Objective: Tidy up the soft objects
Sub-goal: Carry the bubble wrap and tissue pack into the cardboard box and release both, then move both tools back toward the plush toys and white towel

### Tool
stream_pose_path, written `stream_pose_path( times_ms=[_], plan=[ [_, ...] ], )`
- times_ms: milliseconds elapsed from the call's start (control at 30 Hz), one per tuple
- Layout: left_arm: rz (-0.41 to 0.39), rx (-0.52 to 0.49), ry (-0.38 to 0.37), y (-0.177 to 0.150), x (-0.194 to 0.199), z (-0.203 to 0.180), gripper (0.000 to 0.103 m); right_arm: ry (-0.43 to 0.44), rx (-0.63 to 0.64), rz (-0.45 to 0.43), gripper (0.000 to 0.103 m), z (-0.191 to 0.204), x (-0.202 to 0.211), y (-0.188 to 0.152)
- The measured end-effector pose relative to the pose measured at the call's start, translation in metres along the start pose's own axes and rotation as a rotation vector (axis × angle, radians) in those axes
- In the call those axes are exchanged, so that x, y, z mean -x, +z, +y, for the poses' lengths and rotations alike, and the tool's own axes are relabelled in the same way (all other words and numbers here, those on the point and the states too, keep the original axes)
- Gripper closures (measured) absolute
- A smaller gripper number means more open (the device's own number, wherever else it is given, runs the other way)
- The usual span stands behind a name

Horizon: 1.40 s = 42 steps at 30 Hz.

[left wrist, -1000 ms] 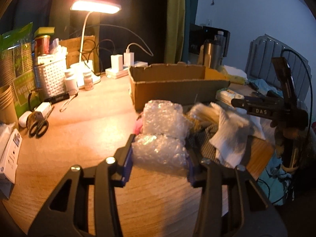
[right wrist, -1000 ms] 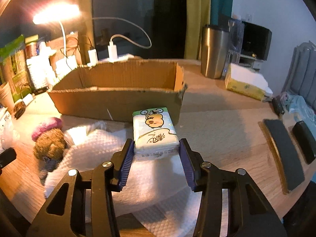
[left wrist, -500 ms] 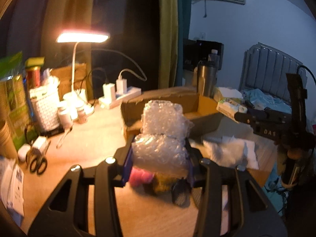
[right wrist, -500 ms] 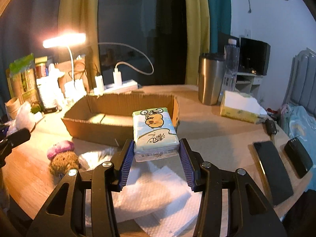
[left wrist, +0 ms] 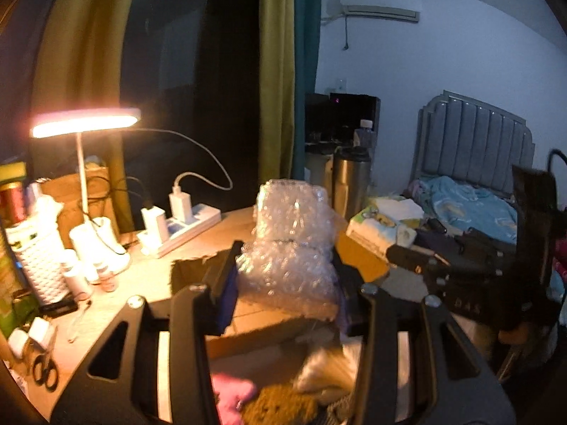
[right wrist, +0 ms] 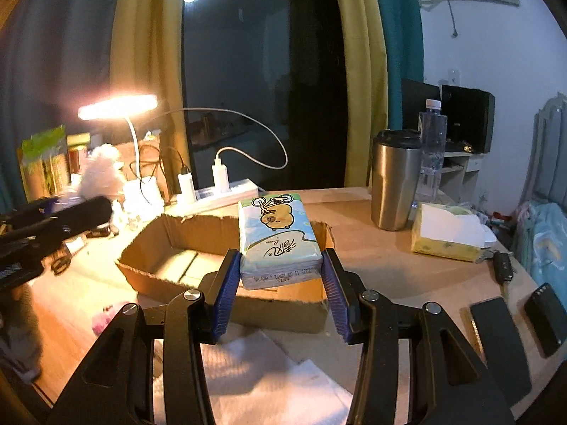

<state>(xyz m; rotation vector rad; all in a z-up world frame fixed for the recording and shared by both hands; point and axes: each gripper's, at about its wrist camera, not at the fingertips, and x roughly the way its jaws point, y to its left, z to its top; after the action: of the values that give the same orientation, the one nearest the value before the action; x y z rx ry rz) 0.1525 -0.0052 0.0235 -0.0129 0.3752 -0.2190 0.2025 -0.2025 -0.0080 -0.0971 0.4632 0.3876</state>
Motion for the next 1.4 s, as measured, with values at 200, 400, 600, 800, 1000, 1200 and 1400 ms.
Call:
stream_pose_path(
  times_ms=[200,400,600,800,1000,1200,1400],
  plan=[
    [0.041,0.034,-0.030,0.012,-0.035,0.003,0.058,0.014,-0.043,0.008,0.054,-0.005,-0.016,0.002],
    [0.108,0.060,-0.050,0.010,-0.068,0.002,0.058,0.017,-0.057,0.025,0.054,-0.012,-0.032,0.004],
    [0.170,0.100,-0.076,0.001,-0.099,0.003,0.058,0.021,-0.081,0.054,0.054,-0.022,-0.048,0.001],
    [0.297,0.106,-0.117,-0.014,-0.131,0.000,0.047,0.061,-0.093,0.092,0.039,-0.024,-0.063,-0.002],
    [0.300,0.120,-0.098,-0.015,-0.125,0.003,0.029,0.058,-0.092,0.070,0.032,-0.025,-0.053,-0.002],
    [0.272,0.119,-0.091,-0.013,-0.109,0.008,0.021,0.045,-0.085,0.077,0.032,-0.026,-0.041,-0.004],
    [0.233,0.123,-0.077,-0.014,-0.084,0.018,0.021,0.046,-0.044,0.089,0.032,-0.017,-0.024,-0.011]
  ],
)
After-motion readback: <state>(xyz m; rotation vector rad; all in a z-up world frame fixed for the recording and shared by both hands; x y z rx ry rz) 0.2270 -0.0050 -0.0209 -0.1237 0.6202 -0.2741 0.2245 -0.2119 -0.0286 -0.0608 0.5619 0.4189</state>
